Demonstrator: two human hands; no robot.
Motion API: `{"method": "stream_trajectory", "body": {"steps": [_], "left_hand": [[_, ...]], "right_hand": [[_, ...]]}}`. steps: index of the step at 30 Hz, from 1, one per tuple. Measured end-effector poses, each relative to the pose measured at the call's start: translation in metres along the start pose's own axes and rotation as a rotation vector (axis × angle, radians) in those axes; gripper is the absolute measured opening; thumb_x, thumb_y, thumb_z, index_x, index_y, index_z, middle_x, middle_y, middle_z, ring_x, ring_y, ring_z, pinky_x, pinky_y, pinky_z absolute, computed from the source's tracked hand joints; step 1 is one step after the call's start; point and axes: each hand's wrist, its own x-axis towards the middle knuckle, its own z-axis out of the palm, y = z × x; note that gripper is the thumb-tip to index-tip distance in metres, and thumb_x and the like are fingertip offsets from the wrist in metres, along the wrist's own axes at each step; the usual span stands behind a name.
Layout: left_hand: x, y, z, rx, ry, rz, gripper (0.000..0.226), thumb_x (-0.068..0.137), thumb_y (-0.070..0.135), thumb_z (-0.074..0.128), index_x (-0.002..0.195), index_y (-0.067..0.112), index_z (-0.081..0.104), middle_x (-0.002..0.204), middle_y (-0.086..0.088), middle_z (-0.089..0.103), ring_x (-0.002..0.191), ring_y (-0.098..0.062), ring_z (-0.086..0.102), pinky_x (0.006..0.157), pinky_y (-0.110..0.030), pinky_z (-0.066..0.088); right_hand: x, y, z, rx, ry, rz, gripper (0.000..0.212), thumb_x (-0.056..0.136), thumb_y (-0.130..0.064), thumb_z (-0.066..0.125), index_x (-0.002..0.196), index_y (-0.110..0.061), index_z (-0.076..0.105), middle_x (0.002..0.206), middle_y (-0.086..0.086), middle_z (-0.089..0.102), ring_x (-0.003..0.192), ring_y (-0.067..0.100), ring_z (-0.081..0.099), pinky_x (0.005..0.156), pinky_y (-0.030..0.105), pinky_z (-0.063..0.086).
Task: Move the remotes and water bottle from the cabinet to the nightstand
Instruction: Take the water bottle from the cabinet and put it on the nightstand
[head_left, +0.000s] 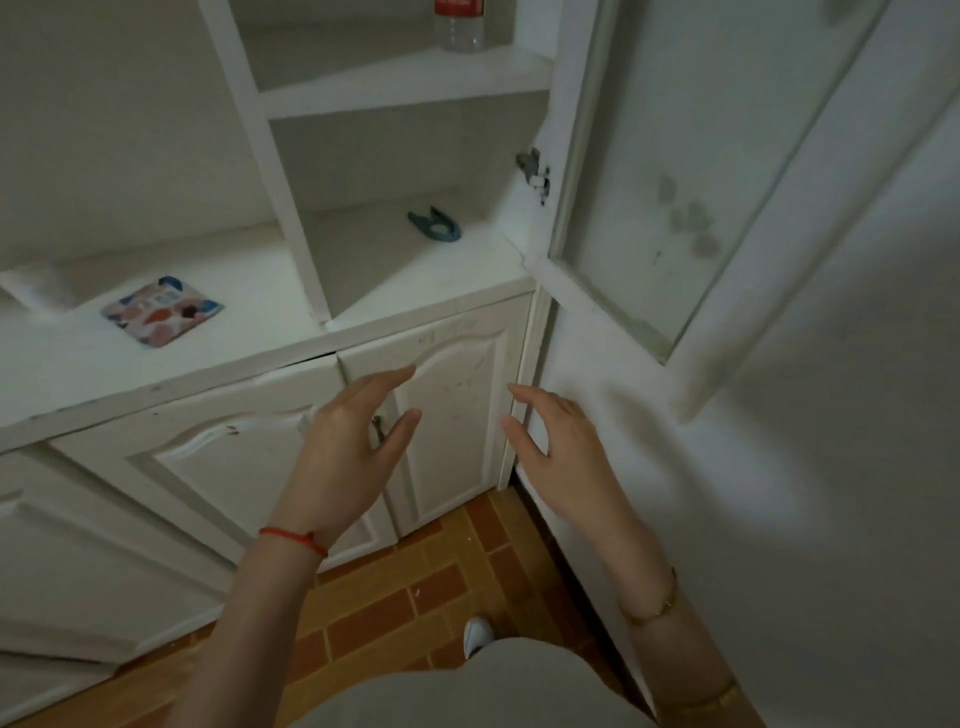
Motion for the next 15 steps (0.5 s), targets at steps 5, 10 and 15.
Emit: {"method": "stream_trajectory", "body": {"steps": [5, 10, 15], "left_hand": [[0.056, 0.006, 0.007, -0.004, 0.083, 0.027, 0.043, 0.092, 0.021, 0.064, 0.134, 0.015, 0.058, 0.132, -0.002, 0.063, 0.122, -0.011, 0.055, 0.103, -0.012, 0.034], [0.096, 0.003, 0.004, -0.003, 0.12, 0.065, 0.044, 0.092, 0.022, 0.063, 0.135, 0.014, 0.057, 0.13, -0.001, 0.063, 0.119, -0.004, 0.051, 0.102, 0.001, 0.028], [0.137, 0.005, -0.008, -0.016, 0.178, 0.108, 0.044, 0.093, 0.025, 0.063, 0.136, 0.017, 0.057, 0.128, 0.003, 0.062, 0.115, -0.001, 0.052, 0.097, 0.006, 0.027]], "right_hand": [[0.062, -0.002, -0.026, 0.005, 0.005, -0.065, 0.044, 0.1, -0.037, 0.048, 0.142, -0.024, 0.046, 0.142, -0.004, 0.051, 0.136, 0.01, 0.037, 0.106, 0.019, 0.027], [0.103, -0.005, -0.034, 0.021, -0.004, -0.102, 0.045, 0.099, -0.037, 0.049, 0.141, -0.023, 0.047, 0.141, -0.005, 0.051, 0.136, 0.009, 0.038, 0.104, 0.017, 0.028], [0.143, -0.019, -0.04, 0.058, 0.05, -0.146, 0.043, 0.098, -0.036, 0.05, 0.139, -0.024, 0.049, 0.138, -0.006, 0.053, 0.132, 0.009, 0.043, 0.106, 0.021, 0.033]]}}
